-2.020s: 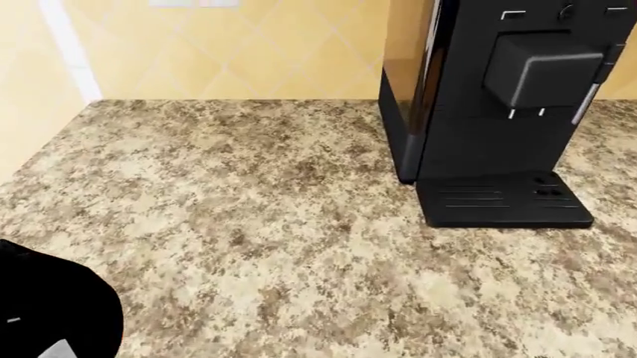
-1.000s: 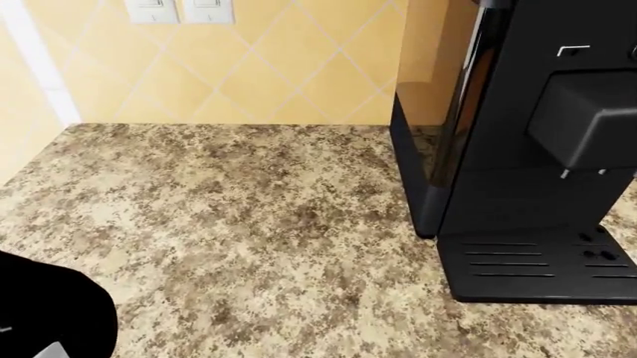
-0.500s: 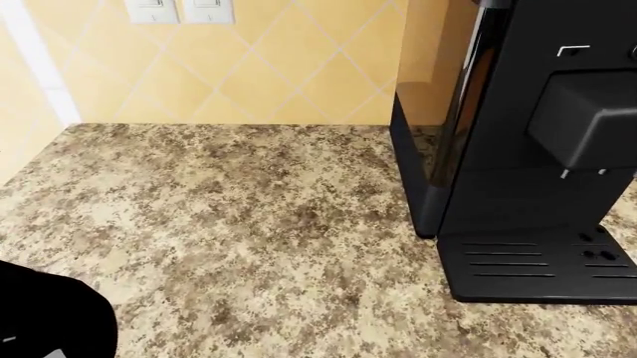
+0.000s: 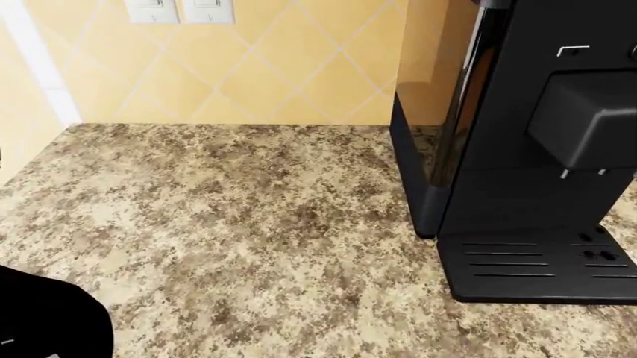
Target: Pick and place the shaker into the drawer. Then close the cabinet.
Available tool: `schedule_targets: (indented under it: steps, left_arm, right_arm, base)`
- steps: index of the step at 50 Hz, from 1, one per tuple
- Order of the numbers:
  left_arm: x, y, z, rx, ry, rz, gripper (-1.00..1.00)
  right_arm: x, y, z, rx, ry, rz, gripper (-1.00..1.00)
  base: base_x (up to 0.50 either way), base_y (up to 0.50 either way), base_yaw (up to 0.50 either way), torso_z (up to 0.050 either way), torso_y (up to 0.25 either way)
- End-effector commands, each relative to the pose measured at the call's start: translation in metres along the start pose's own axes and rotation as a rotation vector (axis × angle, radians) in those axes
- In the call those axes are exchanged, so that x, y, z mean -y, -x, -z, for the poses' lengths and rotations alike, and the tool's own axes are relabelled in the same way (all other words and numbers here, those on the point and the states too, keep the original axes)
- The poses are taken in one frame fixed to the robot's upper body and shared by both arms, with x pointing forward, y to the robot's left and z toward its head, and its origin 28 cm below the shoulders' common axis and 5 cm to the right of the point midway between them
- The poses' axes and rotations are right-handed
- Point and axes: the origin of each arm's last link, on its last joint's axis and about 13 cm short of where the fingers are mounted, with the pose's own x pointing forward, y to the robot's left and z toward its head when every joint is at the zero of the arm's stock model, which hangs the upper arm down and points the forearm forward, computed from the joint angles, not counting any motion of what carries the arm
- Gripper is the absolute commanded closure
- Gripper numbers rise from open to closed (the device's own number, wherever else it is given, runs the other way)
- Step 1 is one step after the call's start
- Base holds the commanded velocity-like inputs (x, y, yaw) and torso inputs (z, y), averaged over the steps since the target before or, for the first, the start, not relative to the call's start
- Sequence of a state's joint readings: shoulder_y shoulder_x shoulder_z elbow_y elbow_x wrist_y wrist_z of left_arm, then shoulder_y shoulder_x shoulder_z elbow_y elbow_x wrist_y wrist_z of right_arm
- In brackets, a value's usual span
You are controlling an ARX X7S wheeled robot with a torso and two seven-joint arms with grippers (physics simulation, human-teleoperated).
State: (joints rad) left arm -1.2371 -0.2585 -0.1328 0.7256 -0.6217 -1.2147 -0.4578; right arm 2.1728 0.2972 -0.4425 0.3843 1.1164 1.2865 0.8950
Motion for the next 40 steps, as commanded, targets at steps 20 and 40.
schedule_targets:
  steps: [20,40]
  left_arm:
    - [-0.001,-0.003,0.009,-0.022,-0.001,0.007,-1.0]
    - [0.001,-0.002,0.005,-0.014,0.001,0.013,-1.0]
  right_arm:
    - [-0.013,-0.08,0.11,-0.394,0.163,0.035,1.0]
    - [-0.001,-0.058,0.07,-0.223,0.03,0.057,1.0]
  base:
    - [0.0,0.0,0.0,0.0,0.0]
    - [0.0,0.0,0.0,0.0,0.0]
